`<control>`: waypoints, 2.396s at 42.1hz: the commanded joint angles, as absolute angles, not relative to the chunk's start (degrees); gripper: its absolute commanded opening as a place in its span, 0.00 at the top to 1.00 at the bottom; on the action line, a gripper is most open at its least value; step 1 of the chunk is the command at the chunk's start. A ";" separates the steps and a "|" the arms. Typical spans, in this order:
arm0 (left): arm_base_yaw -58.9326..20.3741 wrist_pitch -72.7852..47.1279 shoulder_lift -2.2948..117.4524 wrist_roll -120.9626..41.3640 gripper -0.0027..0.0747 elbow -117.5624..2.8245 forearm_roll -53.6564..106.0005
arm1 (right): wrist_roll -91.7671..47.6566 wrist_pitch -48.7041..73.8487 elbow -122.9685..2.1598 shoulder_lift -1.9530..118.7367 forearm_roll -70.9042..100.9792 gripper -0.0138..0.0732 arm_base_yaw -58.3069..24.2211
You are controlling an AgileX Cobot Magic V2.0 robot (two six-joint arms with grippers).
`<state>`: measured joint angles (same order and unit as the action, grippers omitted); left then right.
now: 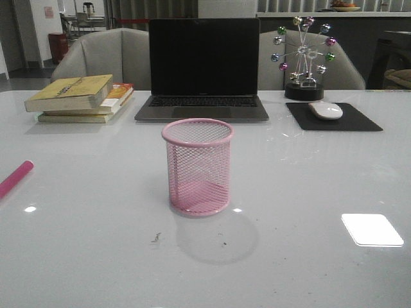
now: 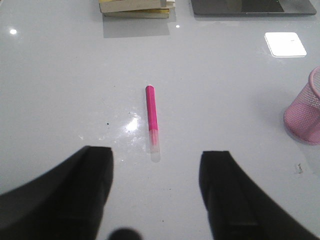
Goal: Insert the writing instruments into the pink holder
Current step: 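Lower the right gripper onto the green marker and grasp it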
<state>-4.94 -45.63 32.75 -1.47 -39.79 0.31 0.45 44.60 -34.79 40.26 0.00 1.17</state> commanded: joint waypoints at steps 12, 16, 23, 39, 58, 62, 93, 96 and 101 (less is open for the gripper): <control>-17.07 -38.50 33.20 -7.63 0.27 -41.56 6.69 | 5.57 42.95 -41.66 56.24 -1.09 0.28 1.48; -20.30 -38.50 33.20 -7.63 0.27 -41.56 6.69 | 5.78 42.90 -44.65 61.76 -1.42 0.28 1.53; -22.83 -38.50 33.20 -7.63 0.27 -41.56 6.69 | 6.08 43.85 -50.61 71.38 -2.12 0.28 4.94; -22.94 -38.50 33.20 -7.63 0.27 -41.56 6.69 | 6.02 42.04 -62.01 89.40 -3.34 0.28 9.11; -22.94 -38.50 33.20 -7.63 0.27 -41.56 6.84 | 6.02 41.11 -70.15 103.42 -2.82 0.38 9.11; -22.94 -38.50 33.20 -7.63 0.27 -41.56 6.84 | 6.02 41.11 -70.88 105.01 -2.62 0.38 9.11; -22.94 -38.50 33.20 -7.63 0.27 -41.56 6.84 | 6.02 40.63 -71.04 107.73 -2.50 0.56 9.11; -22.94 -38.50 33.20 -7.63 0.27 -41.56 6.84 | 6.02 41.27 -71.04 108.58 -2.50 0.56 9.11; -22.94 -38.50 33.20 -7.63 0.27 -41.56 6.84 | 6.02 40.92 -71.04 108.86 -2.50 0.61 9.11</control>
<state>-22.52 -42.91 32.84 -7.57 -39.79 5.80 5.83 41.49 -69.95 110.19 -2.28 8.73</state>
